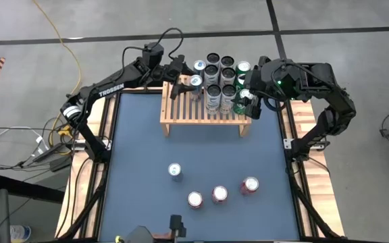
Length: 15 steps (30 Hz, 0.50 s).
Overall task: Place canned beverage on shelf
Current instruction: Put the top blue soda can on the shelf aligned with the other blue soda can
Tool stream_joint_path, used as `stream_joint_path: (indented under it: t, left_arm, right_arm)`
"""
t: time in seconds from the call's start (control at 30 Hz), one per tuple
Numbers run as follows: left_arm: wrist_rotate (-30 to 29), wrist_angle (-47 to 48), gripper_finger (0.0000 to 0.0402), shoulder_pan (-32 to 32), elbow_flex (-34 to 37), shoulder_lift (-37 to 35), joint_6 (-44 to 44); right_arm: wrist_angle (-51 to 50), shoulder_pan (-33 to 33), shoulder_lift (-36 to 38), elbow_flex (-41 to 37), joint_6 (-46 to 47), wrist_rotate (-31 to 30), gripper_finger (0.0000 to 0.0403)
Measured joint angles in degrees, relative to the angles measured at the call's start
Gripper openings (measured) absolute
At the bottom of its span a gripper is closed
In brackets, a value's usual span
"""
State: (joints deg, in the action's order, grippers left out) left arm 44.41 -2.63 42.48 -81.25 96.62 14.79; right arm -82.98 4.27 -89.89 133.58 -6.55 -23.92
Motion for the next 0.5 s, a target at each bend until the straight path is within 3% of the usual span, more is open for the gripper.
stream_joint_path:
  t: [0.5]
  left_arm:
    - [-2.82,-0.15,0.0297,1.19,0.00,0.00,-2.59]
  right_arm:
    - [-0.49,0.00,0.00,0.00,0.01,0.00,0.0314]
